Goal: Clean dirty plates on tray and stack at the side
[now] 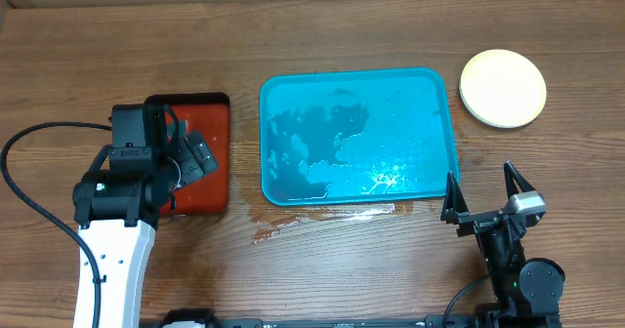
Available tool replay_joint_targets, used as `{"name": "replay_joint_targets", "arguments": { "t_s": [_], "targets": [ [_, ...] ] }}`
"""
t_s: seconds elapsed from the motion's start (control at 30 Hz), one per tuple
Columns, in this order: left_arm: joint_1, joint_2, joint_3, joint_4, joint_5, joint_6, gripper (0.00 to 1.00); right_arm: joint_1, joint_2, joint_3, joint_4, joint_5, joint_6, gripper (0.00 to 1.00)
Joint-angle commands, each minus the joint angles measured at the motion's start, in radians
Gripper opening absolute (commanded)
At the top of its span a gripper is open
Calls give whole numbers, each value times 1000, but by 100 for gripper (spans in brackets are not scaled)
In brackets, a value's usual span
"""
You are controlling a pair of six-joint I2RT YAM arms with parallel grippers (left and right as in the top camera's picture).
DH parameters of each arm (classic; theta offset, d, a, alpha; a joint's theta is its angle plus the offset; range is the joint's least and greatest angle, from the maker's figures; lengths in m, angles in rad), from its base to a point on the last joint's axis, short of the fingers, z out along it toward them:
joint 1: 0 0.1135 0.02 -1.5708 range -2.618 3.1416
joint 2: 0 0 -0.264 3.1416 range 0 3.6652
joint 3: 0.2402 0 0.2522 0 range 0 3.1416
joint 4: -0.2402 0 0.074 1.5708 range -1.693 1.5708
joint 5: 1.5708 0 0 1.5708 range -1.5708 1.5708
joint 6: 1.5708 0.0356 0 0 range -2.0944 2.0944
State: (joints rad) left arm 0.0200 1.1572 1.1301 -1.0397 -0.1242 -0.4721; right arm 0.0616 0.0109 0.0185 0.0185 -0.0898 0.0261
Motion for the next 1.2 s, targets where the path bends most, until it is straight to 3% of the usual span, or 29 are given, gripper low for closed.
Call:
{"name": "replay_joint_targets", "arguments": {
  "t_s": [0.0, 0.1, 1.17],
  "targets": [
    [0, 2, -3, 0, -13, -14, 100, 7, -9, -10, -38, 23, -1, 100],
    [0, 2, -3, 0, -13, -14, 99, 8, -8, -10, -100, 29, -1, 100],
    [0, 2, -3, 0, -13, -14, 99, 8, -8, -10, -98, 29, -1, 100]
  ]
}}
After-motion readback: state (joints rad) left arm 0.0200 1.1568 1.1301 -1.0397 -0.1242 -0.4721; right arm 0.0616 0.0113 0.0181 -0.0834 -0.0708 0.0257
